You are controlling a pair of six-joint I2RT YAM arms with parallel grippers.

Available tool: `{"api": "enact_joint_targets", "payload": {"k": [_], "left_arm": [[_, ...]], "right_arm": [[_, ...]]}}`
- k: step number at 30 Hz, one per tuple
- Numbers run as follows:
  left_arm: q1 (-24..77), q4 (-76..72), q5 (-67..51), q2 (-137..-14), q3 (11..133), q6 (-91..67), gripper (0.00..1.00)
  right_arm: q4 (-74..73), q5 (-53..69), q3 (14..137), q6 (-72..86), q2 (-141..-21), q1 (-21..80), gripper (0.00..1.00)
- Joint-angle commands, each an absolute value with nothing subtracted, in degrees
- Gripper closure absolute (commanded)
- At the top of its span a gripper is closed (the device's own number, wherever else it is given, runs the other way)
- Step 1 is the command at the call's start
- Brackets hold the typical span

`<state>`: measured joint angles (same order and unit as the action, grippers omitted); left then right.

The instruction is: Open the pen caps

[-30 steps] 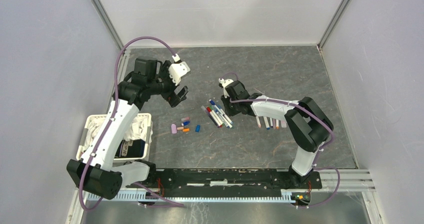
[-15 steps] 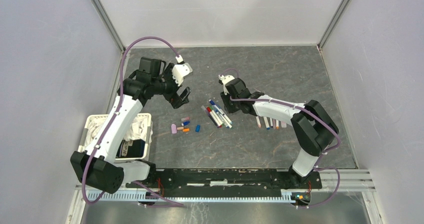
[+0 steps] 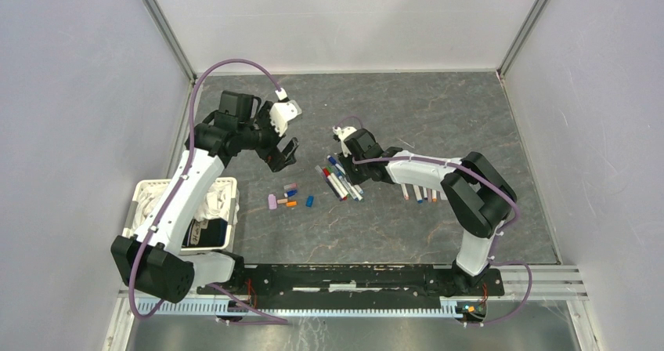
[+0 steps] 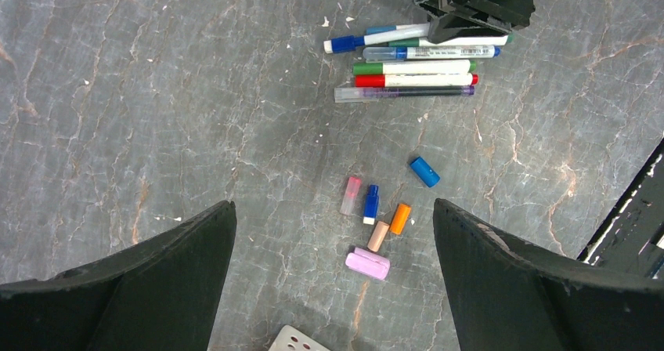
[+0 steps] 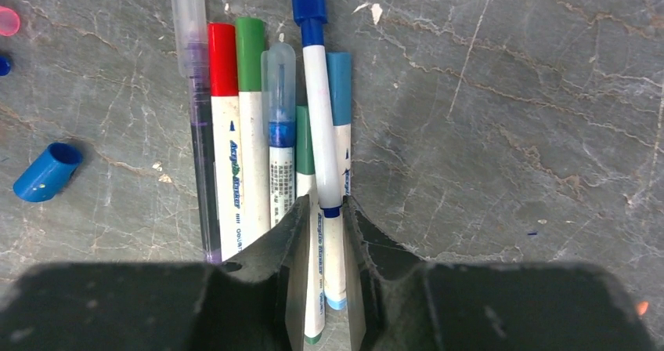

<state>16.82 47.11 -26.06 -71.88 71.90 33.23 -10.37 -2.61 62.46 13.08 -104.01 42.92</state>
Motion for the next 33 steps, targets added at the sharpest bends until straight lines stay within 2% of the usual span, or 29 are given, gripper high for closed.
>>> {"api": "enact_joint_targets", "payload": {"k": [1, 13, 19, 33], "left_arm": [[16.6, 47.0, -27.0, -71.8, 71.6, 32.0, 0.0], [16.6, 47.4, -28.3, -71.8, 71.2, 32.2, 0.0], [16.6, 48.2, -29.1, -71.9, 71.5, 32.6, 0.0], [16.6, 49.5, -30.1, -71.6, 71.6, 33.3, 0.0]], "right_arm": [[-10.5, -6.0, 61.8, 12.2, -104.5, 42.4, 0.78], [-9.1, -6.8, 54.0, 11.3, -100.4, 40.5, 0.8], [-8.9, -5.0, 51.7, 10.7, -99.0, 40.5, 0.76], [-13.8, -2.2, 57.7, 8.1, -93.1, 39.6, 0.71]]}}
